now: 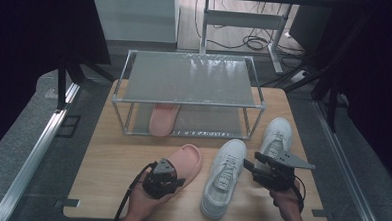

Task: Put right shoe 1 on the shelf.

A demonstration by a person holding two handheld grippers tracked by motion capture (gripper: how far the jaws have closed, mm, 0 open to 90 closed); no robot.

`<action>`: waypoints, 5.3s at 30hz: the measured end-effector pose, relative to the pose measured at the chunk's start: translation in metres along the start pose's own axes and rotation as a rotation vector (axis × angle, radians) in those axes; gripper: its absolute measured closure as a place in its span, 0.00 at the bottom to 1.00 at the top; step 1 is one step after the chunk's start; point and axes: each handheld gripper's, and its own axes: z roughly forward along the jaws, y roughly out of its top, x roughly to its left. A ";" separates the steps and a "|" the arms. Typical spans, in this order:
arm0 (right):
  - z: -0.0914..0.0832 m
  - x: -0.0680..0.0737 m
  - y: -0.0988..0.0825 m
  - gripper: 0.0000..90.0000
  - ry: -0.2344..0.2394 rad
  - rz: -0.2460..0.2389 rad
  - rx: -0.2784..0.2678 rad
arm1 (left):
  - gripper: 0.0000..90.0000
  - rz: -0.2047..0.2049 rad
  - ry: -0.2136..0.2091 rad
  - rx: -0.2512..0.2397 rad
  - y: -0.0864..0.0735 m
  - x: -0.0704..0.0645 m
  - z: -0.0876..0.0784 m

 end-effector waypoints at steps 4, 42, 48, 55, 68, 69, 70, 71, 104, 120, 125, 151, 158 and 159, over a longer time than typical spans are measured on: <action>0.000 -0.001 0.000 0.49 -0.001 0.001 -0.001 | 0.92 0.001 0.050 -0.011 0.003 -0.003 0.003; -0.001 -0.002 0.000 0.49 -0.001 0.006 -0.005 | 0.93 -0.019 0.051 -0.123 0.059 0.018 0.007; -0.001 -0.002 0.000 0.49 0.002 0.002 -0.008 | 0.93 -0.044 0.067 -0.151 0.066 0.025 0.014; -0.002 -0.002 0.000 0.49 0.001 0.005 -0.010 | 0.93 -0.064 0.088 -0.165 0.079 0.032 0.024; -0.002 -0.003 0.000 0.49 0.000 0.003 -0.010 | 0.93 -0.070 0.136 -0.170 0.107 0.038 0.052; -0.002 -0.003 0.000 0.49 0.001 0.003 -0.010 | 0.93 -0.069 0.141 -0.169 0.108 0.039 0.054; -0.002 -0.003 0.000 0.49 0.001 0.004 -0.010 | 0.93 -0.072 0.149 -0.171 0.110 0.040 0.056; -0.002 -0.003 0.000 0.49 0.002 0.004 -0.010 | 0.93 -0.078 0.151 -0.177 0.111 0.041 0.058; -0.001 -0.003 0.000 0.49 0.004 0.002 -0.007 | 0.91 -0.140 0.248 -0.158 0.127 0.074 0.103; 0.001 -0.002 -0.001 0.49 0.006 -0.001 -0.001 | 0.70 -0.107 0.260 -0.184 0.123 0.064 0.081; 0.001 -0.001 -0.001 0.49 0.006 0.000 -0.001 | 0.71 -0.089 0.262 -0.186 0.116 0.061 0.065; 0.000 -0.001 -0.002 0.49 0.003 0.002 -0.001 | 1.00 -0.025 0.148 -0.160 0.055 0.047 0.012; 0.002 0.000 -0.002 0.49 0.004 0.000 0.002 | 1.00 -0.035 0.146 -0.145 0.034 0.050 0.000; 0.002 0.000 -0.002 0.49 0.004 0.000 0.002 | 1.00 -0.034 0.147 -0.142 0.032 0.050 -0.001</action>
